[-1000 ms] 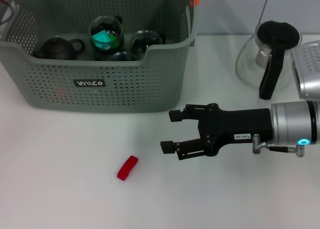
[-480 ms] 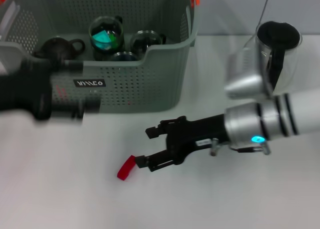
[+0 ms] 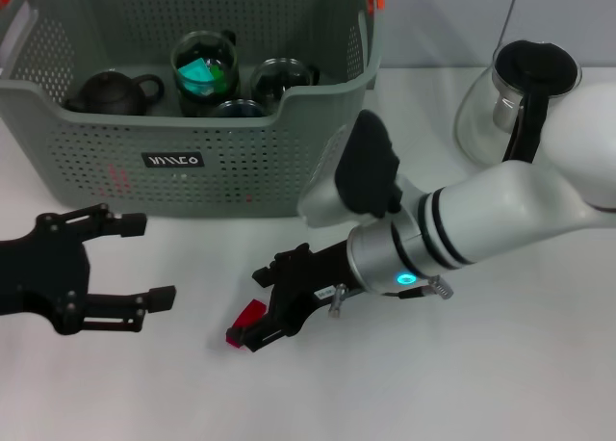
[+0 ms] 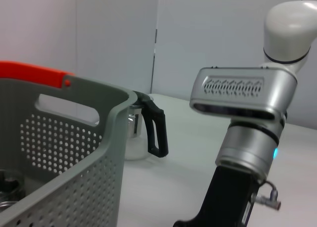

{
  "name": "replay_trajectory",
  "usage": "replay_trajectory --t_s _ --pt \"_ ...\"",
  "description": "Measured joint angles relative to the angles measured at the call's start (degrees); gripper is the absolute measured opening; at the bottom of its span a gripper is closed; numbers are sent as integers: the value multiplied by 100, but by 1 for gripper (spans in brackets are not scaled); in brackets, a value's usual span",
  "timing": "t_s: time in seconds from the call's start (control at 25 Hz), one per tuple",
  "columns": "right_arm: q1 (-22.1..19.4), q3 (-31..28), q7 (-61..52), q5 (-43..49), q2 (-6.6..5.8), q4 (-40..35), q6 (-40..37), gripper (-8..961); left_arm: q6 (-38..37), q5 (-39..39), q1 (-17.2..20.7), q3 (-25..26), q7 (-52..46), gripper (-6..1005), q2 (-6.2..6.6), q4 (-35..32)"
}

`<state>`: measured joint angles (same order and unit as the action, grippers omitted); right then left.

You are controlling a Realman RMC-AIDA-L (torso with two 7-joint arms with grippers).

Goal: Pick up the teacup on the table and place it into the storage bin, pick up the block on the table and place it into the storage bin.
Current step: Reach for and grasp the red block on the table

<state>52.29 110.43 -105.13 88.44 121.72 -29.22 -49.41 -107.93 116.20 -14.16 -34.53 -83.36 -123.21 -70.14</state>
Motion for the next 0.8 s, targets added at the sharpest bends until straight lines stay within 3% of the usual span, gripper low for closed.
replay_trajectory --t_s 0.12,0.8 --pt "17 489 -83 -207 2 -100 286 930 4 77 -114 -18 -16 946 -1 30" --pt "20 841 -148 -264 1 -220 614 929 130 186 -335 -76 -25 946 -1 184"
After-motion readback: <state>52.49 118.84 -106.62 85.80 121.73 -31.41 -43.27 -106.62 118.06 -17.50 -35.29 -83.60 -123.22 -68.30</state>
